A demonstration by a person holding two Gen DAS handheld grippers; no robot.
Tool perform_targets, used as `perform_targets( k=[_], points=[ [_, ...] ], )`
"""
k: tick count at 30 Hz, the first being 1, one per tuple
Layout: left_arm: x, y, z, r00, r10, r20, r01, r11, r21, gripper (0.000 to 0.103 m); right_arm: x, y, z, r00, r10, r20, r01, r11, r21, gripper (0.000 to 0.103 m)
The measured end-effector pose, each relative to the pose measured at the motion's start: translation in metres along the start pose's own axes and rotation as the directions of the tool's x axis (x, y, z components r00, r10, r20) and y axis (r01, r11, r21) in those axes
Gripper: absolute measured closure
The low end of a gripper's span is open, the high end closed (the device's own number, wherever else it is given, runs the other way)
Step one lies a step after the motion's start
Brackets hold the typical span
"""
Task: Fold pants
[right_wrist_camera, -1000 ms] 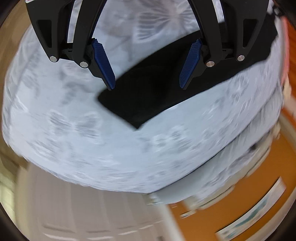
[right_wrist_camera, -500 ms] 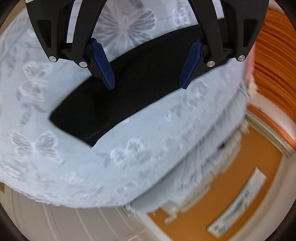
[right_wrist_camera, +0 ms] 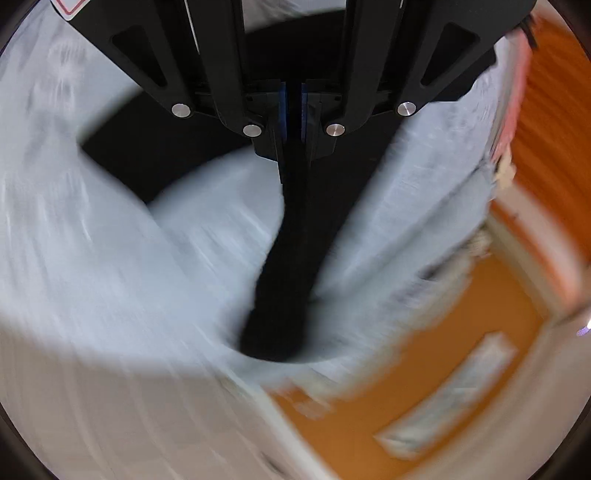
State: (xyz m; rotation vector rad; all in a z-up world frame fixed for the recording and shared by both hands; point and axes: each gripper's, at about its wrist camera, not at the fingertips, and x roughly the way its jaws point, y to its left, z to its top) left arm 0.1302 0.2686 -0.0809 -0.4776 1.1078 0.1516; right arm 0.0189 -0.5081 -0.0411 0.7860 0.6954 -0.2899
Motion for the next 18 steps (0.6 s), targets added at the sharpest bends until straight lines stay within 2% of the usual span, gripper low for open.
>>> perform_targets(
  k=[2, 3, 5, 8, 10, 11, 13, 14, 15, 17, 18],
  points=[
    [0.002, 0.000, 0.000, 1.000, -0.003, -0.008, 0.003, 1.000, 0.002, 0.046, 0.032, -0.043, -0.012, 0.986, -0.086, -0.140, 0.103, 0.988, 0.118, 0.099],
    [0.001, 0.000, 0.000, 1.000, -0.001, -0.007, 0.001, 1.000, 0.003, 0.046, 0.044, -0.057, -0.019, 0.978, -0.097, -0.187, 0.124, 0.982, 0.141, 0.099],
    [0.001, -0.001, 0.000, 1.000, -0.001, -0.005, 0.001, 1.000, -0.001, 0.046, 0.041, -0.059, -0.021, 0.983, -0.070, -0.171, 0.095, 0.985, 0.145, 0.098],
    [0.001, 0.001, 0.000, 1.000, -0.010, -0.006, 0.010, 1.000, -0.017, 0.046, 0.030, -0.052, -0.019, 0.991, -0.066, -0.118, 0.081, 0.988, 0.133, 0.088],
    [0.000, 0.004, 0.001, 1.000, -0.027, -0.006, 0.027, 0.999, -0.035, 0.046, 0.034, -0.056, -0.020, 0.990, -0.070, -0.122, 0.089, 0.984, 0.156, 0.065],
    [0.000, 0.006, 0.001, 0.999, -0.041, -0.006, 0.041, 0.998, -0.048, 0.046, 0.037, -0.056, -0.017, 0.991, -0.066, -0.120, 0.086, 0.982, 0.171, 0.065],
    [0.001, 0.011, 0.002, 0.998, -0.063, -0.008, 0.063, 0.996, -0.062, 0.050, 0.034, -0.058, -0.020, 0.991, -0.051, -0.122, 0.072, 0.982, 0.176, 0.097],
    [-0.001, 0.013, 0.002, 0.998, -0.060, -0.004, 0.060, 0.996, -0.066, 0.063, 0.029, -0.056, -0.011, 0.993, -0.045, -0.113, 0.065, 0.982, 0.178, 0.097],
    [-0.004, 0.016, 0.003, 0.998, -0.059, 0.007, 0.060, 0.995, -0.075, 0.067, 0.018, -0.053, -0.009, 0.997, -0.014, -0.077, 0.028, 0.982, 0.189, 0.098],
    [-0.010, 0.023, 0.004, 0.995, -0.097, 0.015, 0.098, 0.991, -0.091, 0.066, 0.002, -0.047, -0.002, 0.999, 0.004, -0.048, 0.005, 0.984, 0.178, 0.098],
    [-0.013, 0.028, 0.006, 0.994, -0.112, 0.016, 0.113, 0.988, -0.105, 0.065, 0.001, -0.047, -0.002, 0.997, -0.040, -0.061, 0.049, 0.987, 0.155, 0.097]
  ],
)
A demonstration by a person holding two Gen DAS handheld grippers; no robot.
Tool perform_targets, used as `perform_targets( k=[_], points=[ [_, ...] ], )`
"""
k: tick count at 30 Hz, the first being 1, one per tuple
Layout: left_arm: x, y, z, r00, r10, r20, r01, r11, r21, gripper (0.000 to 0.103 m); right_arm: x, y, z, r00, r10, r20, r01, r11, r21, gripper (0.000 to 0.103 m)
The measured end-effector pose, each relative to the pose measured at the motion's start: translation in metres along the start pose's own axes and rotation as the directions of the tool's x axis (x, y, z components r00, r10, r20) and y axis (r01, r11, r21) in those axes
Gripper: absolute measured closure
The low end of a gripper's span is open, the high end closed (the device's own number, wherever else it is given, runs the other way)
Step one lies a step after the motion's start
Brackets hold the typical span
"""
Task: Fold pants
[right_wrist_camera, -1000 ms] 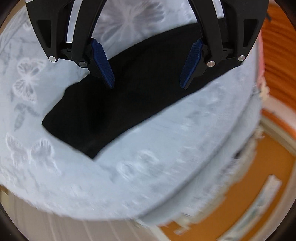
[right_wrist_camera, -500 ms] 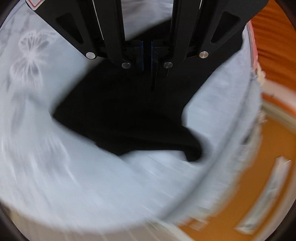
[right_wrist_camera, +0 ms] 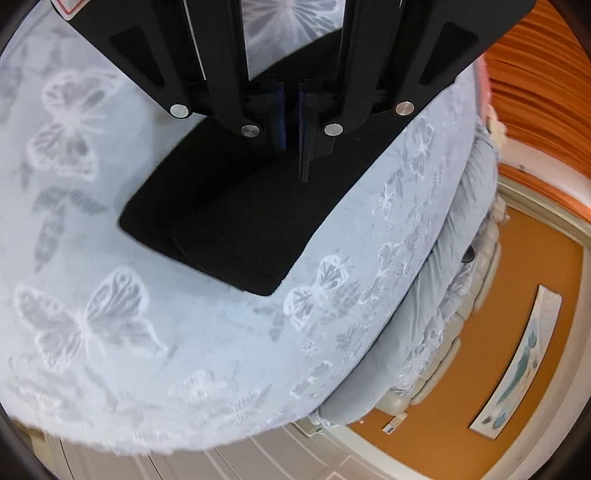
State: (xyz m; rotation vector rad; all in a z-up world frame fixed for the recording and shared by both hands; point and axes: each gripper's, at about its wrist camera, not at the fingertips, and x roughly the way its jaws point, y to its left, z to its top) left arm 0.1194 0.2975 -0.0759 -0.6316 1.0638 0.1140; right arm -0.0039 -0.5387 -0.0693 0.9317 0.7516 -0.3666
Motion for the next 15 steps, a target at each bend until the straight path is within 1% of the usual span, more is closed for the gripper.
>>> perform_targets(
  k=[1, 2, 3, 4, 5, 6, 7, 9, 10, 11, 13, 14, 15],
  points=[
    [-0.002, 0.004, 0.002, 1.000, 0.005, 0.002, -0.005, 1.000, -0.012, 0.061, 0.003, -0.003, -0.001, 0.997, -0.072, -0.008, 0.072, 0.997, -0.010, 0.092],
    [-0.007, 0.009, 0.004, 0.998, 0.048, 0.031, -0.047, 0.999, -0.028, 0.057, 0.005, -0.007, -0.002, 0.990, -0.139, -0.015, 0.139, 0.990, -0.005, 0.089],
    [-0.012, 0.012, 0.006, 0.995, 0.084, 0.061, -0.082, 0.996, -0.036, 0.057, 0.005, -0.012, -0.002, 0.984, -0.175, -0.017, 0.175, 0.984, 0.013, 0.089],
    [-0.020, 0.015, 0.009, 0.988, 0.112, 0.102, -0.109, 0.993, -0.038, 0.056, 0.002, -0.017, -0.002, 0.985, -0.173, -0.019, 0.173, 0.984, 0.047, 0.089],
    [-0.026, 0.017, 0.010, 0.986, 0.117, 0.122, -0.113, 0.993, -0.039, 0.051, -0.002, -0.020, -0.001, 0.987, -0.160, -0.014, 0.161, 0.985, 0.065, 0.088],
    [-0.032, 0.018, 0.011, 0.983, 0.119, 0.141, -0.114, 0.993, -0.043, 0.045, -0.011, -0.018, -0.001, 0.988, -0.157, 0.014, 0.155, 0.985, 0.080, 0.081],
    [-0.037, 0.019, 0.011, 0.981, 0.116, 0.157, -0.110, 0.993, -0.048, 0.035, -0.018, -0.016, -0.002, 0.985, -0.168, 0.039, 0.164, 0.983, 0.077, 0.068],
    [-0.042, 0.020, 0.010, 0.981, 0.098, 0.170, -0.089, 0.994, -0.056, 0.027, -0.035, 0.002, -0.007, 0.977, -0.180, 0.113, 0.179, 0.984, 0.020, 0.056],
    [-0.040, 0.020, 0.011, 0.982, 0.094, 0.166, -0.086, 0.995, -0.053, 0.026, -0.039, 0.012, -0.010, 0.976, -0.170, 0.133, 0.174, 0.985, -0.019, 0.055],
    [-0.035, 0.019, 0.012, 0.982, 0.104, 0.156, -0.098, 0.994, -0.045, 0.026, -0.041, 0.020, -0.012, 0.977, -0.158, 0.144, 0.168, 0.984, -0.059, 0.055],
    [-0.020, 0.016, 0.014, 0.974, 0.176, 0.141, -0.175, 0.984, -0.019, 0.026, -0.038, 0.038, -0.018, 0.975, -0.159, 0.156, 0.181, 0.974, -0.135, 0.050],
    [-0.005, 0.019, 0.018, 0.957, 0.269, 0.110, -0.271, 0.962, 0.004, 0.031, -0.035, 0.046, -0.021, 0.972, -0.175, 0.157, 0.200, 0.965, -0.167, 0.050],
    [0.007, 0.023, 0.019, 0.936, 0.342, 0.080, -0.344, 0.939, 0.018, 0.035, -0.032, 0.049, -0.023, 0.970, -0.189, 0.153, 0.216, 0.958, -0.189, 0.050]
  ],
)
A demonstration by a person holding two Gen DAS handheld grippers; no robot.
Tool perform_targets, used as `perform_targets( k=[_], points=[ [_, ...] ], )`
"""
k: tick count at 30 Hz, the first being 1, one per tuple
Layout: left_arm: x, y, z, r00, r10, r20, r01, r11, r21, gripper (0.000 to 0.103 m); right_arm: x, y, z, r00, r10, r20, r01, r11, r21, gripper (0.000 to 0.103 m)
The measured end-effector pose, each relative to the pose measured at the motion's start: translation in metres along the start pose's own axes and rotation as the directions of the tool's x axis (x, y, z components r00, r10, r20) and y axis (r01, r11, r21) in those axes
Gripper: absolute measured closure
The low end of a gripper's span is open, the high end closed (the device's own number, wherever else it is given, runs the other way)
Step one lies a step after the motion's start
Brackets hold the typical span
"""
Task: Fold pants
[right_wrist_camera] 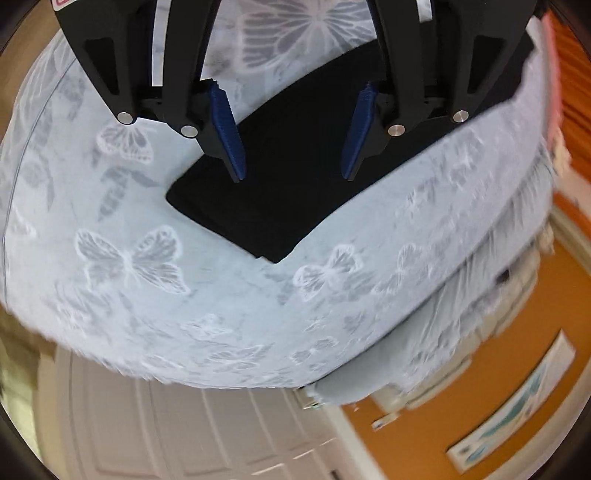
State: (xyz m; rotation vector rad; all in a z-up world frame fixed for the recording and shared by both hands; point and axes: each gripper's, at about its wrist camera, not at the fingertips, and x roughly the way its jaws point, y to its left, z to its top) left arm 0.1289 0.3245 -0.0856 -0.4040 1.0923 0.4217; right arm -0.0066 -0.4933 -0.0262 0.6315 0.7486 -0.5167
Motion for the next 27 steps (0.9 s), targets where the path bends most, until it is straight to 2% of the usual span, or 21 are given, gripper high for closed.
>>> perform_targets(
  k=[1, 3, 4, 5, 7, 10, 12, 15, 17, 19, 21, 22, 25, 27],
  points=[
    [0.014, 0.006, -0.001, 0.999, 0.031, -0.045, -0.031, 0.999, -0.006, 0.035, 0.004, 0.003, 0.000, 1.000, -0.011, -0.018, 0.011, 1.000, -0.017, 0.050],
    [0.005, 0.021, 0.001, 0.999, -0.036, -0.038, 0.031, 0.994, -0.108, 0.036, 0.003, -0.009, 0.002, 1.000, -0.004, -0.029, 0.005, 1.000, 0.027, 0.050],
    [-0.003, 0.024, 0.001, 0.999, -0.046, -0.020, 0.043, 0.990, -0.131, 0.037, 0.003, -0.017, 0.004, 1.000, -0.001, -0.027, 0.002, 0.999, 0.052, 0.050],
    [-0.022, 0.028, -0.001, 0.998, -0.058, 0.039, 0.063, 0.987, -0.151, 0.037, 0.001, -0.029, 0.006, 1.000, -0.007, -0.022, 0.009, 0.996, 0.085, 0.050],
    [-0.048, 0.025, -0.007, 0.991, -0.079, 0.107, 0.094, 0.985, -0.142, 0.033, -0.001, -0.048, 0.008, 0.999, -0.039, -0.018, 0.040, 0.992, 0.118, 0.043],
    [-0.076, 0.007, -0.021, 0.978, -0.106, 0.180, 0.125, 0.987, -0.098, 0.016, 0.006, -0.072, 0.011, 0.995, -0.087, -0.045, 0.093, 0.984, 0.150, 0.042],
    [-0.088, -0.021, -0.034, 0.969, -0.123, 0.213, 0.131, 0.991, -0.024, 0.011, 0.014, -0.082, 0.010, 0.994, -0.084, -0.076, 0.096, 0.981, 0.167, 0.042],
    [-0.094, -0.062, -0.050, 0.966, -0.153, 0.210, 0.136, 0.986, 0.093, 0.010, 0.028, -0.094, 0.007, 0.992, -0.012, -0.123, 0.040, 0.974, 0.224, 0.039],
    [-0.094, -0.093, -0.062, 0.966, -0.178, 0.187, 0.146, 0.974, 0.173, 0.009, 0.033, -0.097, 0.006, 0.990, -0.019, -0.142, 0.054, 0.967, 0.247, 0.039],
    [-0.093, -0.113, -0.074, 0.968, -0.188, 0.168, 0.148, 0.963, 0.225, 0.009, 0.026, -0.095, 0.008, 0.995, -0.028, -0.100, 0.053, 0.965, 0.256, 0.041],
    [-0.091, -0.134, -0.085, 0.969, -0.194, 0.152, 0.148, 0.951, 0.271, 0.009, 0.012, -0.086, 0.013, 1.000, 0.009, -0.020, -0.005, 0.973, 0.229, 0.041],
    [-0.090, -0.141, -0.089, 0.969, -0.198, 0.147, 0.150, 0.946, 0.286, 0.009, 0.011, -0.081, 0.015, 1.000, 0.021, -0.015, -0.018, 0.979, 0.205, 0.041],
    [-0.089, -0.161, -0.099, 0.968, -0.207, 0.144, 0.153, 0.936, 0.318, 0.009, 0.028, -0.069, 0.013, 0.996, 0.029, -0.088, -0.015, 0.988, 0.156, 0.044],
    [-0.088, -0.172, -0.104, 0.967, -0.210, 0.142, 0.154, 0.932, 0.329, 0.009, 0.040, -0.067, 0.009, 0.991, 0.045, -0.125, -0.026, 0.988, 0.154, 0.056]
  ],
)
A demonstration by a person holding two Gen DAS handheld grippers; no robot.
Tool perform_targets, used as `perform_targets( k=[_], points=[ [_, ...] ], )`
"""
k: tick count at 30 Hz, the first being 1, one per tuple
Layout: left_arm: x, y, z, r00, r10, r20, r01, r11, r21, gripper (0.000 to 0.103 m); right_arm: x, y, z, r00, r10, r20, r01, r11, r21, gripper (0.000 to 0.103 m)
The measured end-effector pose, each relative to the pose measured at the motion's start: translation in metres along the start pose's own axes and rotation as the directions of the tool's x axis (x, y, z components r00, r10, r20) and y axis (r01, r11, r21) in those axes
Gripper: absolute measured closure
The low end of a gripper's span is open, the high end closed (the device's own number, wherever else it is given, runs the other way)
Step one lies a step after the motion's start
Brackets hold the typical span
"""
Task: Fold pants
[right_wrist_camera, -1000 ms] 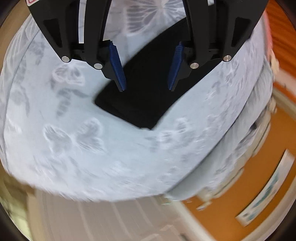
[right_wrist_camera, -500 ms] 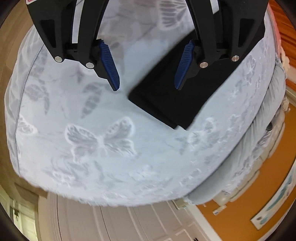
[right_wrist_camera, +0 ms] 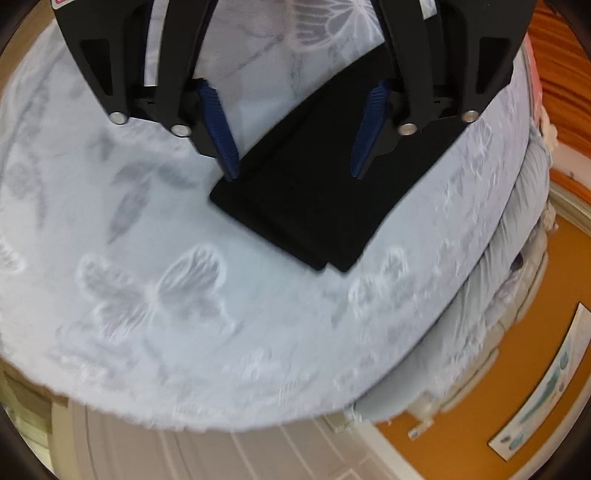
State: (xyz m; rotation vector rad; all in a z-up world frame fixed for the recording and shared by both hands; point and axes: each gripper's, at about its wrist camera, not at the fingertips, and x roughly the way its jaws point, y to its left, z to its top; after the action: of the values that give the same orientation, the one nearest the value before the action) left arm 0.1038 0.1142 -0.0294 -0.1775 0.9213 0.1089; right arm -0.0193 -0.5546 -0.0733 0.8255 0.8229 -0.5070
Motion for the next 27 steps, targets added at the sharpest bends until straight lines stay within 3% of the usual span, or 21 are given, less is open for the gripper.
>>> perform_targets(
  k=[2, 3, 4, 9, 11, 13, 15, 17, 19, 23, 25, 27],
  points=[
    [0.005, -0.012, -0.001, 1.000, -0.010, -0.011, 0.010, 1.000, 0.000, 0.009, 0.012, 0.006, -0.003, 0.999, 0.005, -0.037, -0.006, 1.000, -0.021, 0.063],
    [0.007, -0.017, -0.002, 1.000, -0.016, -0.018, 0.016, 1.000, 0.001, 0.009, 0.015, 0.008, -0.004, 0.999, 0.001, -0.033, -0.002, 0.999, -0.034, 0.085],
    [0.009, -0.019, -0.002, 1.000, -0.020, -0.023, 0.020, 1.000, 0.003, 0.009, 0.019, 0.014, -0.004, 0.999, -0.001, -0.035, -0.001, 0.998, -0.069, 0.099],
    [0.016, -0.043, -0.010, 0.999, -0.008, -0.031, 0.010, 0.997, 0.070, 0.009, -0.020, 0.029, 0.009, 0.991, 0.067, 0.117, -0.054, 0.992, -0.118, 0.100],
    [0.017, -0.046, -0.013, 1.000, 0.000, -0.031, 0.003, 0.995, 0.097, 0.009, -0.025, 0.022, 0.013, 0.989, 0.047, 0.139, -0.031, 0.993, -0.116, 0.100],
    [0.018, -0.047, -0.013, 0.999, 0.009, -0.034, -0.005, 0.993, 0.114, 0.009, 0.001, 0.004, 0.014, 0.997, -0.034, 0.071, 0.039, 0.996, -0.079, 0.100],
    [0.020, -0.044, -0.014, 0.999, 0.014, -0.044, -0.009, 0.993, 0.118, 0.009, 0.031, -0.019, 0.008, 0.998, -0.039, -0.042, 0.038, 0.999, -0.034, 0.101],
    [0.022, -0.040, -0.013, 0.998, 0.015, -0.054, -0.009, 0.994, 0.108, 0.009, 0.024, -0.019, 0.013, 0.999, -0.014, -0.034, 0.013, 1.000, -0.027, 0.092],
    [0.022, -0.037, -0.012, 0.998, 0.009, -0.059, -0.004, 0.996, 0.093, 0.009, 0.007, -0.019, 0.016, 1.000, -0.004, 0.005, 0.004, 1.000, 0.005, 0.067],
    [0.022, -0.032, -0.011, 0.998, 0.009, -0.057, -0.005, 0.997, 0.077, 0.008, -0.005, -0.023, 0.014, 0.994, -0.071, 0.078, 0.070, 0.997, 0.013, 0.050],
    [0.022, -0.031, -0.011, 0.998, 0.013, -0.057, -0.008, 0.997, 0.083, 0.008, 0.002, -0.029, 0.014, 0.994, -0.084, 0.069, 0.082, 0.996, 0.034, 0.039],
    [0.023, -0.033, -0.013, 0.998, 0.022, -0.055, -0.017, 0.995, 0.093, 0.008, 0.014, -0.034, 0.011, 0.995, -0.096, 0.030, 0.095, 0.995, 0.043, 0.037]
  ],
)
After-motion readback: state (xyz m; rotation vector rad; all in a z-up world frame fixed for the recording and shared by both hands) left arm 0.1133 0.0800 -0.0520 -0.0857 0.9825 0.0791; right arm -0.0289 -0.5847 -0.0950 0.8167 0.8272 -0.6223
